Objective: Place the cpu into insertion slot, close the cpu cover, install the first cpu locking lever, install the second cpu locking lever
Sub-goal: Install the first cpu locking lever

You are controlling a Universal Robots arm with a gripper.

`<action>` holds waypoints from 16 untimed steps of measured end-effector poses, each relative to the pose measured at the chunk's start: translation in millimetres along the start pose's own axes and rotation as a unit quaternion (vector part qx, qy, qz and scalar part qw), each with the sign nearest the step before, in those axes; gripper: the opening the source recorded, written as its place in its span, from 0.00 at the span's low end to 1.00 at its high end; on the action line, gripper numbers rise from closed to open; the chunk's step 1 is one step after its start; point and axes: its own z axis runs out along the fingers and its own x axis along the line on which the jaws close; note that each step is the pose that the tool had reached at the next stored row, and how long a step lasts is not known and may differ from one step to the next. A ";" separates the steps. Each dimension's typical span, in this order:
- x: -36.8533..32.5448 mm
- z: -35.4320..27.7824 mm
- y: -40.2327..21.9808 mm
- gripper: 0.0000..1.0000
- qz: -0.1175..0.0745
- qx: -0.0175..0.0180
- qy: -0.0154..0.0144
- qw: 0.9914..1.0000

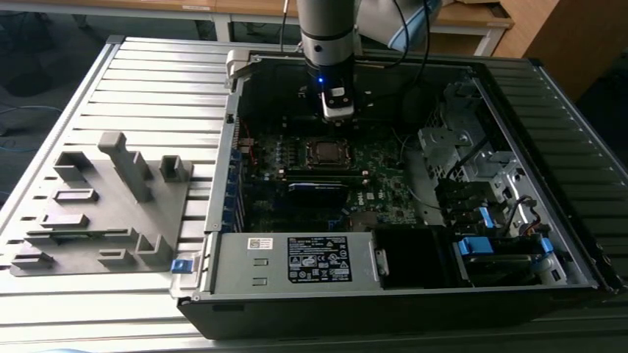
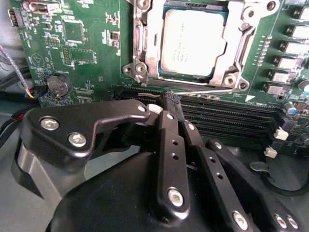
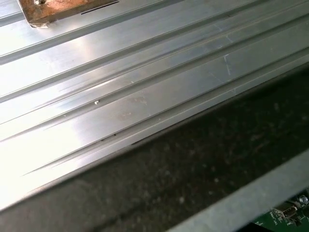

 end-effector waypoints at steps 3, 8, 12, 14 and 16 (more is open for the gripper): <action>0.2 0.2 -0.1 0.11 0.000 -0.001 -0.002 1.000; 0.5 2.5 -0.4 0.11 0.000 -0.003 -0.007 1.000; 1.4 3.8 -1.0 0.11 0.000 -0.003 -0.008 1.000; 1.7 3.8 -1.2 0.11 -0.001 -0.003 -0.008 1.000; 1.9 3.9 -0.9 0.11 -0.001 -0.003 -0.009 1.000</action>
